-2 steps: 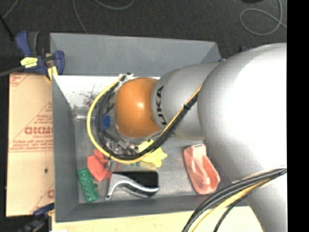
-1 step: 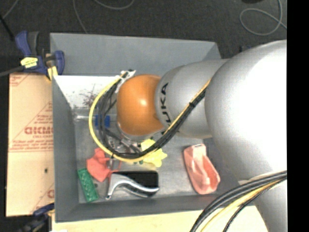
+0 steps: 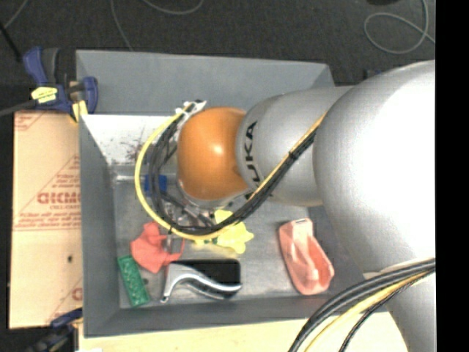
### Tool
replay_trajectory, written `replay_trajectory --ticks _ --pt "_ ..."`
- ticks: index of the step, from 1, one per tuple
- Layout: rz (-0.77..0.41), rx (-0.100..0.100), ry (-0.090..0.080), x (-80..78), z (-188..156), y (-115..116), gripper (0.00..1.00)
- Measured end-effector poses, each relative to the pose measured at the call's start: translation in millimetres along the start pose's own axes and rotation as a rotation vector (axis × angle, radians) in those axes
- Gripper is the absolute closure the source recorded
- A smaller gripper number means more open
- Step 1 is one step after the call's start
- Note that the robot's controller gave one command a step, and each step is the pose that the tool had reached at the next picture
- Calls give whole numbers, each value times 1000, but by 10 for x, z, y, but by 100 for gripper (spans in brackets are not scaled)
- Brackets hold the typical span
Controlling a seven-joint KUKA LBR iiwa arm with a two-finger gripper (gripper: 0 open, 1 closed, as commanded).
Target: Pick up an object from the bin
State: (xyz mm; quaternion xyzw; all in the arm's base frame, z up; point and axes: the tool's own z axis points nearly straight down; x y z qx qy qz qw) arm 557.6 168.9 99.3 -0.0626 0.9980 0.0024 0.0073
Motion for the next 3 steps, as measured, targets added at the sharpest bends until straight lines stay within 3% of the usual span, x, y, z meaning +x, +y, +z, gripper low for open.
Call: replay_trajectory --ticks 1,2,3 --pt "4 2 12 30 -322 -32 100" --pt "13 0 2 2 -941 4 100" --pt "22 1 8 -46 -1461 19 100"
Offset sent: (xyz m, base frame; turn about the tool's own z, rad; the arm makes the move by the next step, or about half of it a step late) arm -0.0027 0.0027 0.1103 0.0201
